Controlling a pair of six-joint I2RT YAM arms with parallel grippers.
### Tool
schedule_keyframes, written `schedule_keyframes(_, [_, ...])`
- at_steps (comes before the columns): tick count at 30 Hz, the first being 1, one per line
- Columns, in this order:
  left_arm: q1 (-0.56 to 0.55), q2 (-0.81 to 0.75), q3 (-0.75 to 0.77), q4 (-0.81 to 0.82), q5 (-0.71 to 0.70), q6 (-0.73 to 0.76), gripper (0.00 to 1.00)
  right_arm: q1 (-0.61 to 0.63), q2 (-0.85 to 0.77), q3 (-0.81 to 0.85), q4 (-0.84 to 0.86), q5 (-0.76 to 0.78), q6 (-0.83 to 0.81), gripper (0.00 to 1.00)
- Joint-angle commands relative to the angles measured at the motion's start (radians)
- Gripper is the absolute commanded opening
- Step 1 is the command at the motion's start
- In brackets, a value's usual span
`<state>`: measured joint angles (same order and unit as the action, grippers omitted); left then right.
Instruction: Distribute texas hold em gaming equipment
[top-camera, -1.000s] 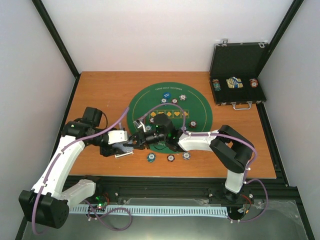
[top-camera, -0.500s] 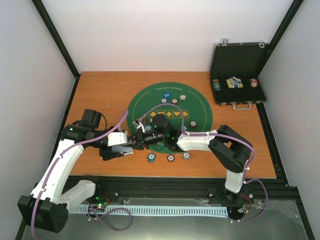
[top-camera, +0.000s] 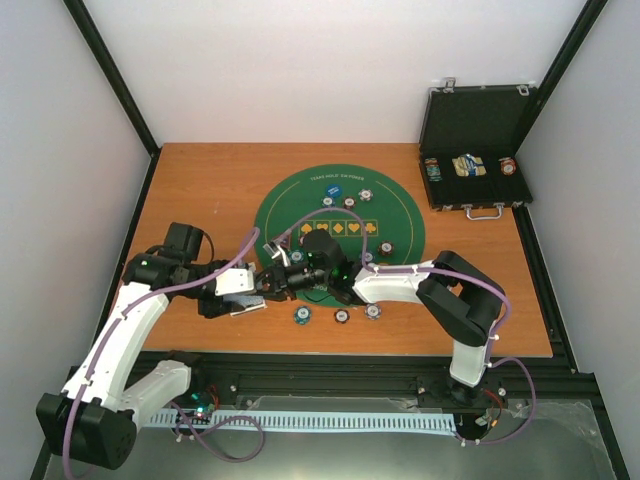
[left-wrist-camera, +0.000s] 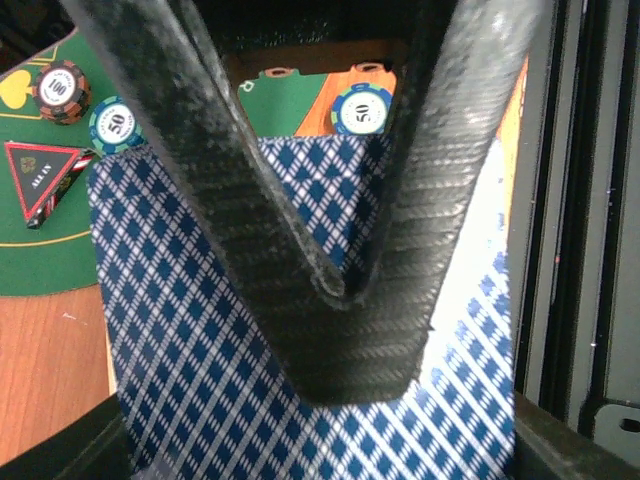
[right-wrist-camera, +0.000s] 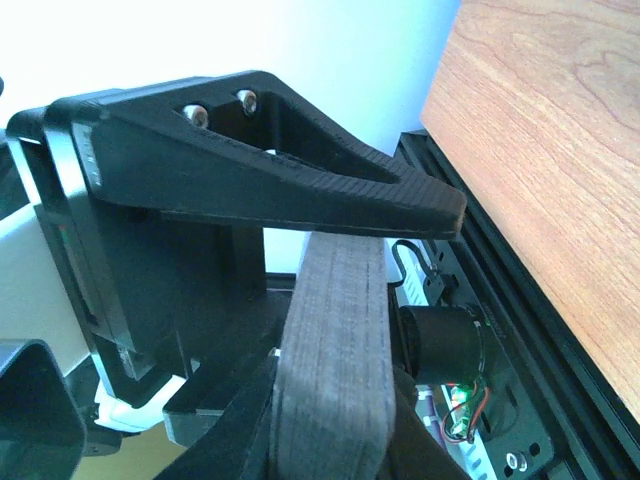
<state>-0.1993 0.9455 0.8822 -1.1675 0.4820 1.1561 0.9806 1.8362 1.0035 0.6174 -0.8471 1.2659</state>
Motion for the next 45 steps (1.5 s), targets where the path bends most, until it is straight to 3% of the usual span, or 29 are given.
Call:
schedule_keyframes(1, [-0.008, -0.030, 0.003, 0.028, 0.023, 0.022, 0.64, 0.009, 0.017, 0.020, 0.037, 0.013, 0.003, 0.03])
schedule_keyframes(3, [-0.008, -0.037, 0.005, 0.027, 0.027, 0.029, 0.57, 0.009, 0.018, 0.021, 0.032, 0.015, 0.004, 0.03])
schedule_keyframes(8, [-0.008, -0.036, 0.006, 0.020, 0.018, 0.038, 0.53, 0.010, 0.022, 0.025, 0.029, 0.019, 0.007, 0.06])
schedule_keyframes(11, [-0.008, -0.028, 0.008, 0.014, 0.008, 0.049, 0.49, 0.012, 0.029, 0.026, 0.028, 0.020, 0.013, 0.20])
schedule_keyframes(14, [-0.008, -0.024, 0.010, 0.011, 0.002, 0.053, 0.50, 0.013, 0.042, 0.032, 0.033, 0.020, 0.024, 0.24])
schedule_keyframes(23, [-0.008, -0.016, 0.009, 0.006, -0.011, 0.061, 0.51, 0.024, 0.074, 0.047, 0.086, 0.019, 0.066, 0.26])
schedule_keyframes(26, [-0.008, -0.019, 0.007, 0.007, -0.014, 0.063, 0.51, 0.024, 0.078, 0.049, 0.083, 0.030, 0.077, 0.19])
schedule_keyframes(30, [-0.008, -0.027, 0.013, 0.007, -0.024, 0.062, 0.60, 0.023, 0.073, 0.031, 0.070, 0.036, 0.072, 0.04])
schedule_keyframes(34, [-0.008, -0.031, 0.023, -0.019, -0.030, 0.073, 0.88, 0.021, 0.063, 0.006, 0.063, 0.036, 0.059, 0.03])
schedule_keyframes(35, [-0.008, -0.033, 0.024, -0.025, -0.025, 0.078, 0.91, 0.021, 0.063, 0.005, 0.061, 0.036, 0.055, 0.03])
schedule_keyframes(40, [-0.007, -0.032, 0.039, -0.052, 0.011, 0.088, 0.96, 0.022, 0.059, 0.012, 0.070, 0.027, 0.057, 0.03])
schedule_keyframes(45, [-0.008, -0.013, 0.021, -0.040, 0.000, 0.095, 0.95, 0.023, 0.053, 0.015, 0.071, 0.018, 0.053, 0.03])
